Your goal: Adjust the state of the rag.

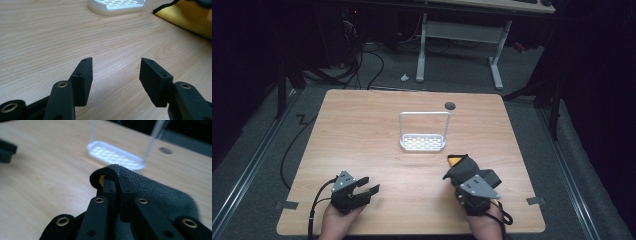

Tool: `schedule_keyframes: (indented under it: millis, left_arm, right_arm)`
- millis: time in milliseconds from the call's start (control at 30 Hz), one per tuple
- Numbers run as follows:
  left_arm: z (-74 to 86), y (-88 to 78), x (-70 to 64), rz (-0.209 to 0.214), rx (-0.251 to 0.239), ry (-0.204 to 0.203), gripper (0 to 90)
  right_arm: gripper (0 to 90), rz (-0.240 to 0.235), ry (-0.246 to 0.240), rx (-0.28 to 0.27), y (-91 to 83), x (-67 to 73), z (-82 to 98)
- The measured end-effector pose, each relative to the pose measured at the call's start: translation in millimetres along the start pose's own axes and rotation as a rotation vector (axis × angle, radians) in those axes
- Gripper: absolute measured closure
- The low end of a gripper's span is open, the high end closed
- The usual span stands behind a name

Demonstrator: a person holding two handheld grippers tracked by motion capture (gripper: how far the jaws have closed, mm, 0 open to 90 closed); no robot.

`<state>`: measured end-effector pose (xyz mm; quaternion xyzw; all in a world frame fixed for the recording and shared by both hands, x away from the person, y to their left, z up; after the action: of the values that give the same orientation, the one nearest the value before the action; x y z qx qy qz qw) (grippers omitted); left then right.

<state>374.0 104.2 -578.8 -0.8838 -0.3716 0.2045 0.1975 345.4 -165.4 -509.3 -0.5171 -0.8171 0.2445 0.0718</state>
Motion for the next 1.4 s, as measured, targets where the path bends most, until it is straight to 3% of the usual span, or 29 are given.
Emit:
schedule_keyframes:
  millis: [33,100,133,200,233,300,367,400,500,533,600,667,767,800,833,867,900,1000,1033,1067,1133,1167,1200,1233,1300,1333,1367,1400]
  left_arm:
    - [-0.5,-0.8,0.2,0.0,-0.002,0.001,44.7]
    - [-0.6,-1.3,0.1,0.003,-0.002,0.002,44.7]
    - [-1.0,-1.6,0.1,0.003,-0.002,0.006,44.7]
    - [-1.2,-1.7,0.1,0.002,-0.002,0.009,44.7]
    - [-1.4,-1.6,-0.2,0.003,-0.002,0.012,44.7]
    - [-1.5,-1.7,-0.7,0.002,-0.001,0.018,44.7]
    - [-1.5,-1.8,-1.7,0.007,-0.001,0.021,44.7]
    - [-1.5,-1.8,-2.1,0.008,-0.001,0.022,44.7]
    - [-1.3,-1.7,-4.2,0.013,0.0,0.024,44.7]
    - [-1.1,-1.4,-5.1,0.016,0.001,0.025,44.7]
    - [0.4,0.5,-7.2,0.019,0.009,0.032,44.6]
    - [0.7,1.4,-8.1,0.021,0.011,0.033,44.6]
    - [1.4,3.0,-11.7,0.025,0.017,0.041,44.6]
    - [1.7,3.6,-13.7,0.027,0.018,0.043,44.6]
    - [2.2,4.3,-16.9,0.033,0.023,0.048,44.5]
    - [2.2,4.3,-16.9,0.033,0.023,0.048,44.5]
    - [2.4,4.7,-19.1,0.037,0.024,0.053,44.5]
    - [2.0,6.3,-32.5,0.056,0.029,0.08,44.4]
    - [1.7,6.8,-37.3,0.065,0.031,0.086,44.2]
    - [1.7,6.8,-37.3,0.065,0.031,0.086,44.0]
    - [-0.3,7.0,-48.8,0.085,0.027,0.1,43.9]
    - [-2.5,6.7,-59.4,0.101,0.022,0.119,43.4]
    - [-2.5,6.7,-59.4,0.101,0.022,0.119,43.4]
    - [-3.8,6.8,-67.9,0.118,0.02,0.127,43.2]
    - [-6.1,7.9,-83.1,0.148,0.018,0.139,42.5]
    - [-7.3,9.2,-91.1,0.164,0.017,0.142,42.1]
    - [-8.2,12.5,-107.1,0.207,0.023,0.143,41.9]
    - [-8.2,12.5,-107.1,0.207,0.023,0.143,42.1]
  right_arm:
    - [86.6,-0.031,-0.031,0.04,15.2,18.8,4.0]
    - [86.6,-0.043,-0.042,0.049,20.5,25.5,5.1]
    - [86.4,-0.071,-0.061,0.085,35.2,44.6,7.6]
    - [86.5,-0.081,-0.065,0.091,39.3,50.9,7.7]
    - [86.4,-0.122,-0.076,0.108,50.9,70.9,7.3]
    - [86.4,-0.131,-0.08,0.112,54.1,77.5,7.2]
    - [85.4,-0.157,-0.105,0.115,62.4,96.0,5.6]
    - [79.7,-0.191,-0.109,0.115,66.3,110.9,2.8]
    - [71.7,-0.216,-0.107,0.113,65.9,122.3,-2.3]
    - [69.5,-0.234,-0.107,0.085,58.0,127.2,-12.0]
    - [68.0,-0.233,-0.096,0.059,49.3,124.7,-22.1]
    - [67.6,-0.232,-0.091,0.042,43.0,120.6,-28.6]
    - [67.1,-0.192,-0.087,0.006,21.4,95.4,-39.4]
    - [67.1,-0.192,-0.087,0.006,21.4,95.4,-39.4]
    - [67.2,-0.157,-0.077,-0.005,11.0,76.8,-39.0]
    - [67.2,-0.157,-0.077,-0.005,11.0,76.8,-39.0]
    - [67.2,-0.124,-0.061,-0.012,0.4,56.6,-35.7]
    - [67.6,-0.078,-0.015,-0.018,-15.2,25.9,-26.5]
    - [67.9,-0.063,0.0,-0.02,-19.8,16.0,-22.5]
    - [67.9,-0.063,0.0,-0.02,-19.8,16.0,-22.5]
    - [68.1,-0.023,0.022,-0.017,-26.8,-3.7,-12.0]
    - [68.2,0.02,0.041,-0.003,-30.7,-22.7,1.7]
    - [68.3,0.03,0.055,0.0,-31.8,-28.6,6.8]
    - [68.2,0.048,0.07,0.004,-33.3,-37.8,15.6]
    - [68.2,0.058,0.072,0.008,-33.9,-43.0,20.9]
    - [68.2,0.071,0.094,0.013,-34.9,-49.9,29.2]
    - [68.3,0.068,0.131,0.021,-33.7,-57.9,40.3]
    - [68.3,0.069,0.134,0.029,-32.3,-60.7,44.3]
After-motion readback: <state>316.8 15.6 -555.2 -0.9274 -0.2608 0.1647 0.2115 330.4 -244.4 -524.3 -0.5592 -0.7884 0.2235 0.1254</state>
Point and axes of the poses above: each handheld gripper's, and its own axes: y roughly forward along the jaws, z roughly out of its underside, x roughly to its left, the point moved 10 cm from there along y, roughly forward along the jaws, and after that the axes turned 1 degree about y, right-handed, at the moved point
